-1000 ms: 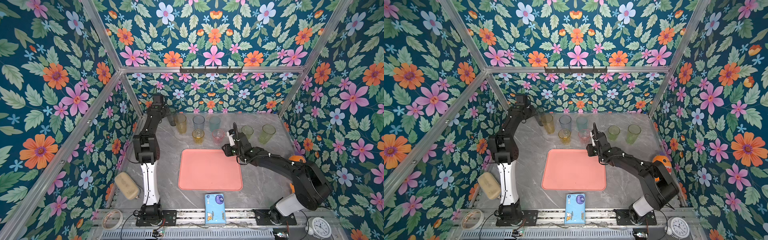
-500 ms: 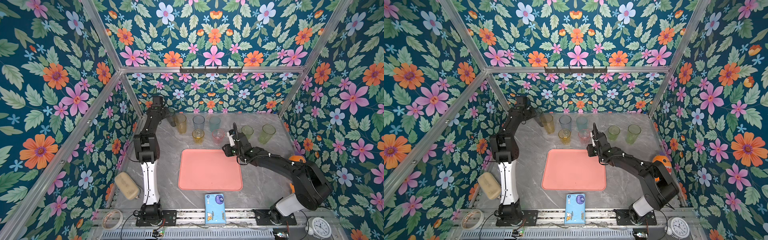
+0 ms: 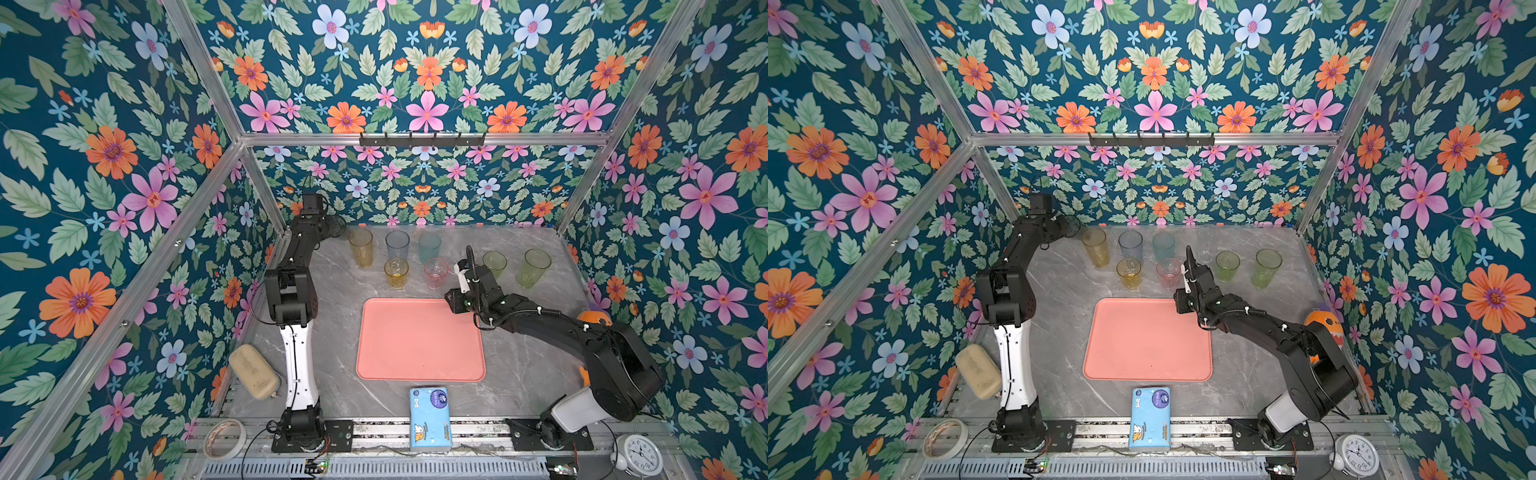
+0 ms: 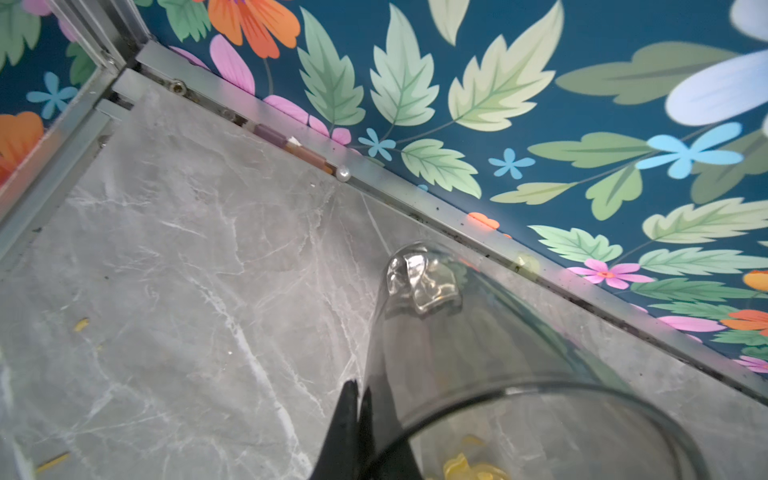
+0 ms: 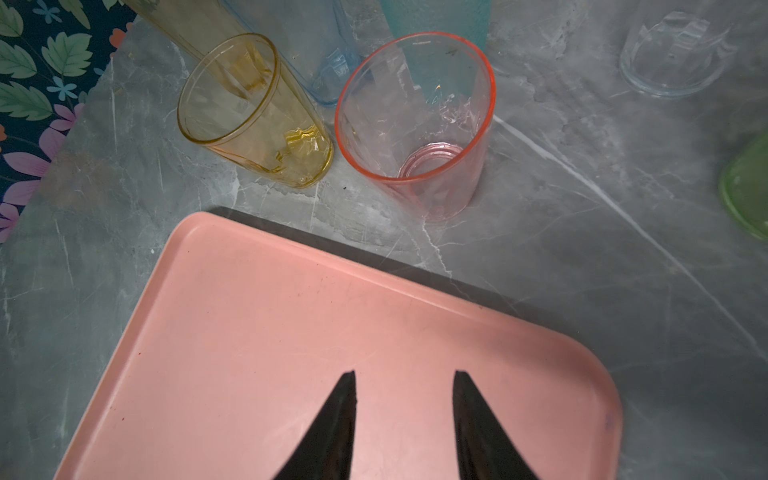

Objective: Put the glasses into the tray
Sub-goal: 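Lift the grey cup with the left gripper and carry it toward the tray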

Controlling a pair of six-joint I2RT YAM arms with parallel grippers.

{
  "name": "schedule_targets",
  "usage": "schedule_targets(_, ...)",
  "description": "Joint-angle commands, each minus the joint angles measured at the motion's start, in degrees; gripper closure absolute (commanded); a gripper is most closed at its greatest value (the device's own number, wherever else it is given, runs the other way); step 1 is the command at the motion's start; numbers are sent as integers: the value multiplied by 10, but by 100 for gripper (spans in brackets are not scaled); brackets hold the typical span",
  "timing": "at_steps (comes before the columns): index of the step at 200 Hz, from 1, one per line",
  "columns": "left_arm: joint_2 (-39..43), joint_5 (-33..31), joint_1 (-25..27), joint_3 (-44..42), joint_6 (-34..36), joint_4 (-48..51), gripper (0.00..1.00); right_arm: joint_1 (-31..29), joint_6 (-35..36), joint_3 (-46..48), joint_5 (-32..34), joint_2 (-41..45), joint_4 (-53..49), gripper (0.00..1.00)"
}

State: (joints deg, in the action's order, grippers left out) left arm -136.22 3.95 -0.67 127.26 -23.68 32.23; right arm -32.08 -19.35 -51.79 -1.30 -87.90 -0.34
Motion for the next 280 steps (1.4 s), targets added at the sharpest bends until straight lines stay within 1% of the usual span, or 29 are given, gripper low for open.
schedule_targets(1,13,-2,-3,-5,8,-3,95,-1,-4,-3,3,3,-3,60)
schedule_targets(44,38,-3,-7,-20,10,13,100,-1,-4,-7,4,0,-8,60)
schedule_targets(65,69,-8,-7,-50,11,24,100,-1,-5,-8,6,1,-11,60)
schedule_targets(86,117,-24,-6,-93,10,42,100,-1,-6,-7,8,4,-14,60)
schedule_targets(136,264,-52,-7,-205,9,109,100,-1,-12,-3,15,12,-16,60)
schedule_targets(172,359,-47,-2,-274,13,159,100,-1,-17,-2,19,13,-20,60)
schedule_targets(182,384,-52,4,-297,15,159,100,-1,-19,-3,20,12,-21,60)
schedule_targets(189,402,-56,10,-310,19,182,100,-1,-18,-2,20,12,-20,60)
schedule_targets(219,470,-76,37,-362,22,216,100,-1,-22,-3,21,9,-21,60)
schedule_targets(246,529,-88,62,-392,21,239,100,-1,-21,-7,22,4,-25,60)
schedule_targets(280,577,-113,118,-413,15,269,100,-1,-22,-8,26,1,-25,60)
